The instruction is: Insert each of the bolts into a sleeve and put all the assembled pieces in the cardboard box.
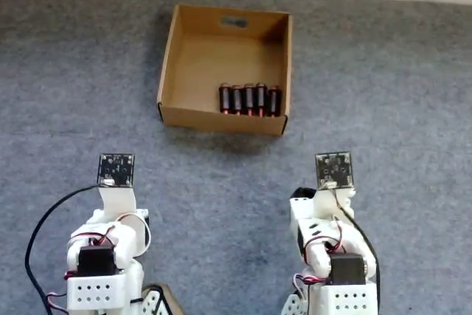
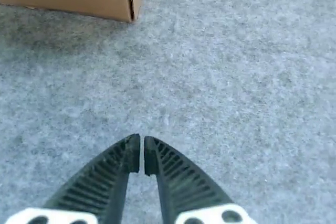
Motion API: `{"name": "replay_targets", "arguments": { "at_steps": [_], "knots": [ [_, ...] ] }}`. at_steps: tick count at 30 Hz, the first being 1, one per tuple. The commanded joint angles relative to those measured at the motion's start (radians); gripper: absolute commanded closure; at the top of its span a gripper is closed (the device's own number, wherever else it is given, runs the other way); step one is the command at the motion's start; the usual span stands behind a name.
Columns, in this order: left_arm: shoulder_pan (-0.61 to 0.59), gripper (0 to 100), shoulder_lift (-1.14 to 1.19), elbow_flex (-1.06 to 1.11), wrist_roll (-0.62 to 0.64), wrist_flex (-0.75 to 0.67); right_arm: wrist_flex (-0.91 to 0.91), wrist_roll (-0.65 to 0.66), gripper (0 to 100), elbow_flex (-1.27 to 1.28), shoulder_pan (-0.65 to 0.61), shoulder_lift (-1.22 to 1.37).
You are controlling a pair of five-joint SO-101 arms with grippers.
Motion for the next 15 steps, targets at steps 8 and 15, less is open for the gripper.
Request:
{"name": "replay_targets", "arguments": {
  "at_steps": [8, 15],
  "knots": [
    [0.01, 99, -0.044, 0.018, -0.006, 0.009, -0.016, 0.009, 97.1, 0.137, 0.012, -0.008],
    [0.01, 99, -0.038, 0.018, -0.006, 0.009, -0.016, 0.009, 97.1, 0.137, 0.012, -0.008]
  ]
}}
